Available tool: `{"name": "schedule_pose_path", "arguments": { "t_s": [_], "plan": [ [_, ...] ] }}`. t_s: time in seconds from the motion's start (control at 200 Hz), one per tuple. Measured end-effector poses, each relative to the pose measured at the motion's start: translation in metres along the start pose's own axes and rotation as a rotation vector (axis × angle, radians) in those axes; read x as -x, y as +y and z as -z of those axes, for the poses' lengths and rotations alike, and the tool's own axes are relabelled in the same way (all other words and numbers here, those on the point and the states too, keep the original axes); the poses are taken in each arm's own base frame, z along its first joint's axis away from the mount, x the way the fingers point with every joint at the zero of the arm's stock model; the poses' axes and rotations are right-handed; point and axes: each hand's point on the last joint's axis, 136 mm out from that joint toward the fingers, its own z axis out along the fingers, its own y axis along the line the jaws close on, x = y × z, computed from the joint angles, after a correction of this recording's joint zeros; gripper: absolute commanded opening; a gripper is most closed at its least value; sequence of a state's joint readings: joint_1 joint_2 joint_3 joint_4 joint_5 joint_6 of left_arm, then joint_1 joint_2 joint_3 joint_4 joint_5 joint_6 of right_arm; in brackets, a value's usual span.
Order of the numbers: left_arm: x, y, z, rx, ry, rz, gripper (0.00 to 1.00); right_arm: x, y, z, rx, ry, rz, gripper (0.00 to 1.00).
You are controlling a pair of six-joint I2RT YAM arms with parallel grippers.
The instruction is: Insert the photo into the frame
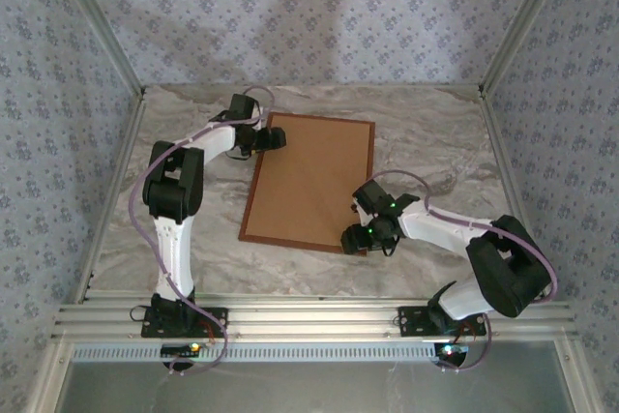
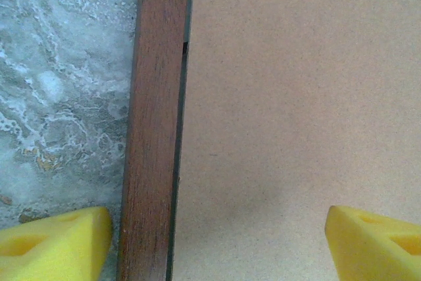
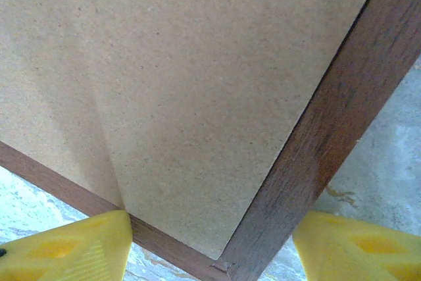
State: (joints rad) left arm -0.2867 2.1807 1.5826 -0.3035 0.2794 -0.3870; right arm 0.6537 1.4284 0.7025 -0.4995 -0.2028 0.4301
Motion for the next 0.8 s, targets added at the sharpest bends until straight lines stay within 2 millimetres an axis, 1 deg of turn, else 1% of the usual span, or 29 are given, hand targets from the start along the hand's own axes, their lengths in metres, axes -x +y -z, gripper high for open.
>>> {"name": "schedule_pose_path", "arguments": {
  "t_s": [0.18, 0.46, 0.57, 0.63, 0.735, 0.8],
  "plan": [
    [-0.0007, -0.0009, 0.0004, -0.006, -0.019, 0.003, 0.85, 0.0007, -0.0006, -0.0005, -0.003, -0.002, -0.015, 0.68],
    [-0.0035, -0.0032, 0.0024, -0.034, -0.074, 0.015, 0.85, 0.0039, -0.0010, -0.0011, -0.004, -0.016, -0.058, 0.63],
    [-0.0047, -0.0043, 0.0035, -0.043, -0.094, 0.014, 0.85, 0.0042, -0.0008, -0.0011, -0.004, -0.018, -0.065, 0.62],
    [-0.0047, -0.0044, 0.0039, -0.044, -0.101, 0.011, 0.85, 0.0042, -0.0007, -0.0011, -0.003, -0.017, -0.069, 0.65],
    [-0.0053, -0.0040, 0.0053, -0.043, -0.110, 0.010, 0.85, 0.0047, 0.0000, -0.0009, 0.008, -0.016, -0.075, 0.75],
    [-0.0076, -0.0036, 0.0066, -0.041, -0.109, 0.017, 0.85, 0.0055, 0.0021, 0.0012, 0.033, -0.019, -0.079, 0.79]
  ]
}}
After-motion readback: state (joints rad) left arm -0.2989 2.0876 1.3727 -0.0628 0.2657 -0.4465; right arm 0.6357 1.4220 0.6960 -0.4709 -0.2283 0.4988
